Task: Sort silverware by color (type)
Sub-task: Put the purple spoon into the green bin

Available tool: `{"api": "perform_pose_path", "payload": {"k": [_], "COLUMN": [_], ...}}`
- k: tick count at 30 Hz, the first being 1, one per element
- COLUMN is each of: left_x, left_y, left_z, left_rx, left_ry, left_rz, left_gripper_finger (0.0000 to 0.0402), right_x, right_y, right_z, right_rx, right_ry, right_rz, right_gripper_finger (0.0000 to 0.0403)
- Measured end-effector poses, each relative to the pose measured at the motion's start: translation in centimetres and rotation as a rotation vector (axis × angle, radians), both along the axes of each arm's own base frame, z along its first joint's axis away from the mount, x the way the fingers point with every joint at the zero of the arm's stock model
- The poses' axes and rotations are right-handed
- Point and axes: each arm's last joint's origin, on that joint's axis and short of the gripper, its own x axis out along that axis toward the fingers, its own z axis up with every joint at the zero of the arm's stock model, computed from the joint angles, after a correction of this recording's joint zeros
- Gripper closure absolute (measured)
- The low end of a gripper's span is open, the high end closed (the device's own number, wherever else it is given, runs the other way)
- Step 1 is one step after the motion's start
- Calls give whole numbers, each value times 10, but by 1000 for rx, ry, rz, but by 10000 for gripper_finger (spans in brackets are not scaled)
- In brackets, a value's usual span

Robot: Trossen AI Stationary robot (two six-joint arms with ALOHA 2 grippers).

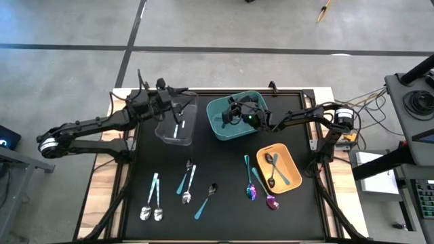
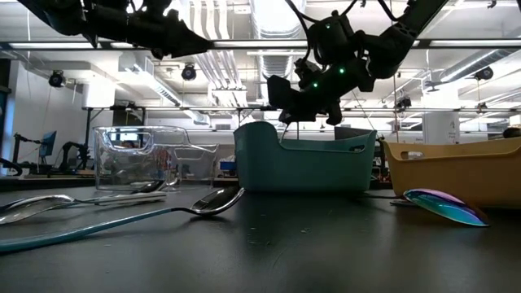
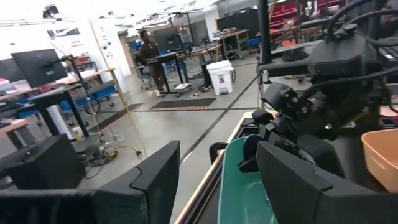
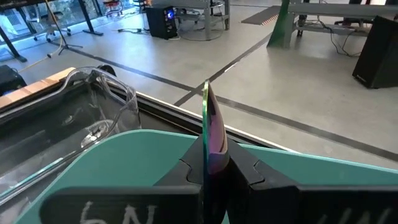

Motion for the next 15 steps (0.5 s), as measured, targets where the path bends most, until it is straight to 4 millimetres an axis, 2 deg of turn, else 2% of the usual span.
{"api": "perform_pose_path", "payload": {"k": [15], "left_x": [-1], "left_y": [-1], "left_z": [-10], "left_rx": [-21], "left_ry": [6], "left_rz": [-27], "left_gripper_finger": [205], "right_x": [0], "right_y": [0], "right_z": [0], "right_rx": [-6], "right_ry": [8], "right_rz": [3], "right_gripper_finger": [390]}}
